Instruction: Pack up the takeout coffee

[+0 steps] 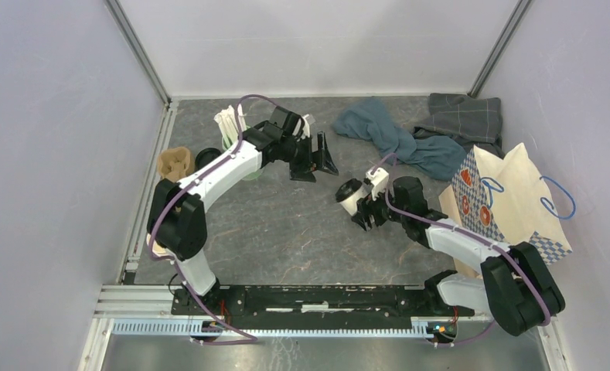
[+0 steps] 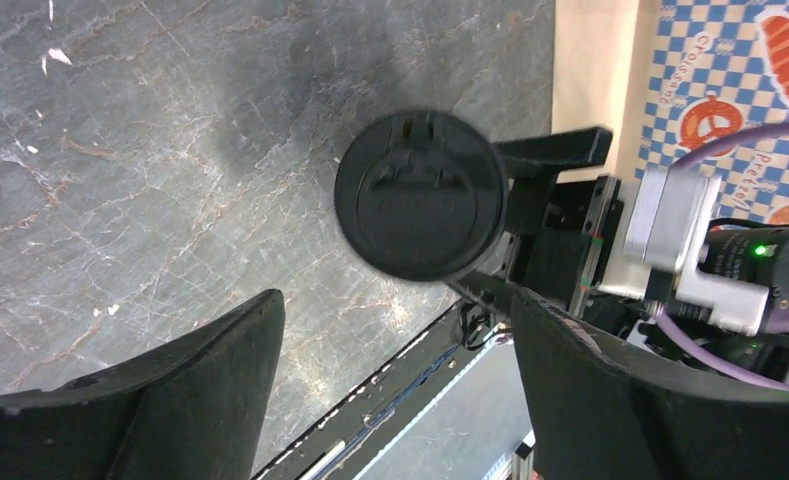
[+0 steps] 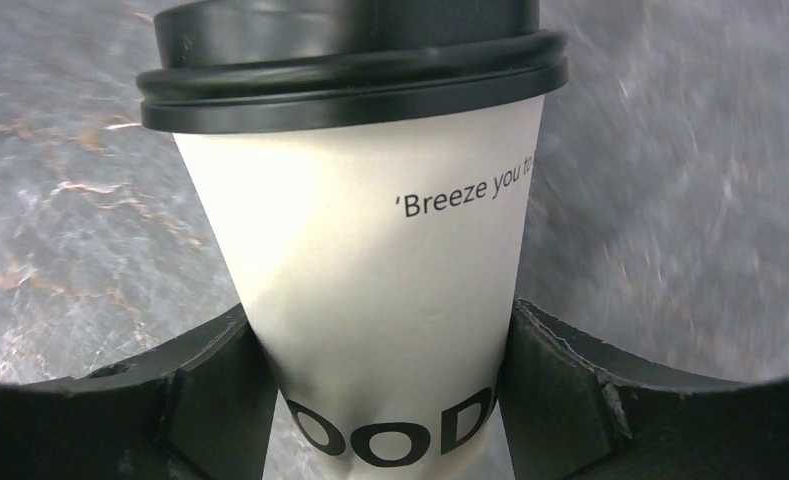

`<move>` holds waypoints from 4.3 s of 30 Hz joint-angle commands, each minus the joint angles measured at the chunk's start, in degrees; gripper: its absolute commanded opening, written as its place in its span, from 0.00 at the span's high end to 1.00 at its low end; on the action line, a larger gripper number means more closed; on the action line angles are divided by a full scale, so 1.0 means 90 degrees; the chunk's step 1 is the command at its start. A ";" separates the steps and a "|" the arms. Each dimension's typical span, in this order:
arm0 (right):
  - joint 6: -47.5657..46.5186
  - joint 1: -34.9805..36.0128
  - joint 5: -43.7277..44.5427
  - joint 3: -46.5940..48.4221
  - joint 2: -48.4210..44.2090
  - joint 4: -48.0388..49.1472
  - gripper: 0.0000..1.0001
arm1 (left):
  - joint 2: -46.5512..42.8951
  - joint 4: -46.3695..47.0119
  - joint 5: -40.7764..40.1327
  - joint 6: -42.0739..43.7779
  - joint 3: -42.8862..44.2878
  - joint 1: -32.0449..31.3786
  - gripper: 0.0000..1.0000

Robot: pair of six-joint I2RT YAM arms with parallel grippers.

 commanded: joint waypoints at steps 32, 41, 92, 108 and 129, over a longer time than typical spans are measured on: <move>-0.1748 0.0343 -0.2339 0.0597 0.0197 0.2265 0.43 | -0.0911 -0.0855 0.0113 0.0077 0.0229 -0.0247 0.03; -0.1795 0.0360 -0.2249 0.0638 0.0289 0.2166 0.43 | -0.0899 -0.0965 -0.0365 -0.0091 0.0249 -0.0414 0.11; -0.0284 0.0588 0.2779 0.2118 -0.3324 -0.3554 0.02 | 0.3421 -0.3864 -0.5299 0.1723 0.6174 -0.1558 0.40; -0.0269 0.0591 0.2700 0.2141 -0.3948 -0.3948 0.02 | 0.3826 -0.3850 -0.5134 0.1800 0.6324 -0.1578 0.12; 0.0159 0.0588 0.4031 0.4348 -0.2551 -0.5384 0.02 | 0.2609 -0.4436 -0.5014 0.1699 0.6373 -0.1559 0.00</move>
